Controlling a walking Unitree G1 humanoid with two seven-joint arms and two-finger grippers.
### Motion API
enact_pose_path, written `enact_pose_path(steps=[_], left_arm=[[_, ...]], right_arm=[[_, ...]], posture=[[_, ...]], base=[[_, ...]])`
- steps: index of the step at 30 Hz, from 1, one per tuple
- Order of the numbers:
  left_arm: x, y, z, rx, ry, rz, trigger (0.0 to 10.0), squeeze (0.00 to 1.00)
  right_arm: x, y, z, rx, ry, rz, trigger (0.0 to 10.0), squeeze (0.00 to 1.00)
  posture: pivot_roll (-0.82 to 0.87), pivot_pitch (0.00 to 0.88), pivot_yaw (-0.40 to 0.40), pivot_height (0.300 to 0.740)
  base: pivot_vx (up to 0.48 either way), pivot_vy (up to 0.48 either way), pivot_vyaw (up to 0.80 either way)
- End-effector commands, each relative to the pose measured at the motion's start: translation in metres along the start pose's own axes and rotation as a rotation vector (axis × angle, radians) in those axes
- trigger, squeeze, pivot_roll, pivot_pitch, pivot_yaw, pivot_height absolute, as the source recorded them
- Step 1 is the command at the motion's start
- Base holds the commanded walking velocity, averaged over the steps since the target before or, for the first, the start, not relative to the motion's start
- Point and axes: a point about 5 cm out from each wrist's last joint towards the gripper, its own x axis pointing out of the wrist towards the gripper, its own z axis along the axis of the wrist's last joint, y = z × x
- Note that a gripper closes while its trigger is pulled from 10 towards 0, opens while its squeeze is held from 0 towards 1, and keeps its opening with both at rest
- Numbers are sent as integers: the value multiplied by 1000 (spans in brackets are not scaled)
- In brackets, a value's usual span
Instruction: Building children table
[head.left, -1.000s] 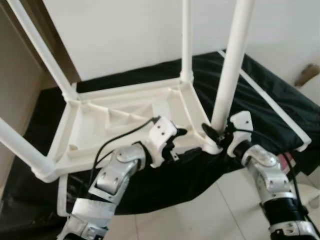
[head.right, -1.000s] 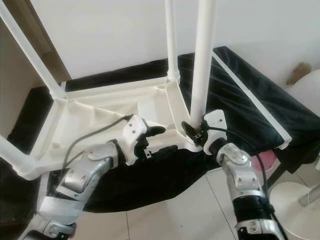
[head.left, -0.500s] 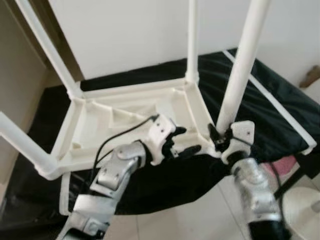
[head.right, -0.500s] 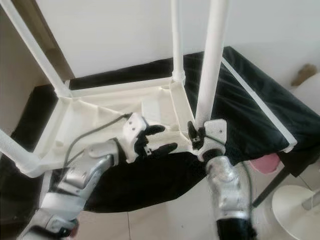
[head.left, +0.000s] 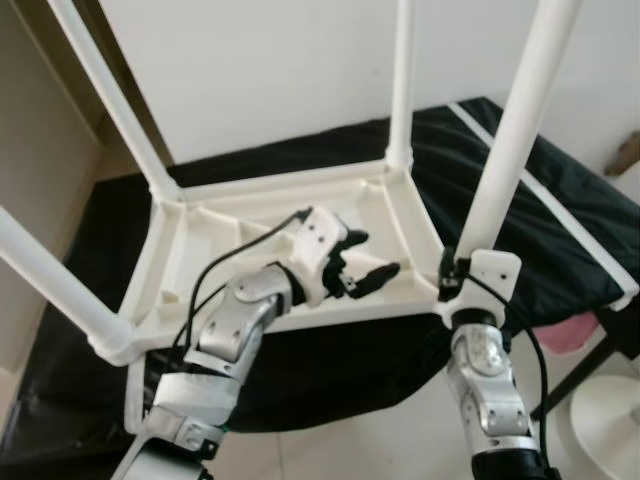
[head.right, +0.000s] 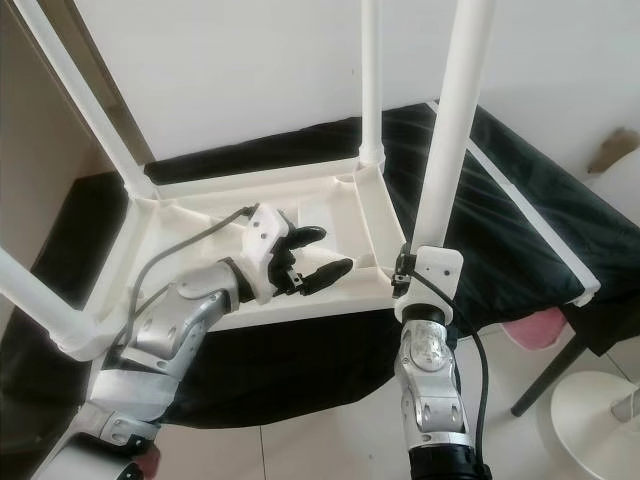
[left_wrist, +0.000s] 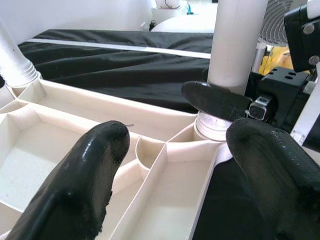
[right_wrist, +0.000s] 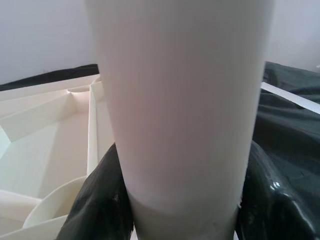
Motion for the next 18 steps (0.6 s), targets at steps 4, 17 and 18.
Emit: enact_pose_path(steps=[4, 17, 18], left_arm=[[-2, 1, -5, 11, 19, 23, 10000, 0], [-11, -3, 6, 56, -77, 49, 10000, 0], [-11, -3, 6, 56, -77, 49, 10000, 0]], right_arm=[[-5, -12, -23, 100, 125, -136, 10000, 0], [11, -12, 5, 100, 5, 259, 10000, 839], [11, -12, 5, 100, 5, 259, 10000, 839]], posture=[[-152, 0, 165, 740], [-79, 0, 50, 740], [-79, 0, 50, 740]], base=[[0, 0, 0], [0, 0, 0], [0, 0, 0]])
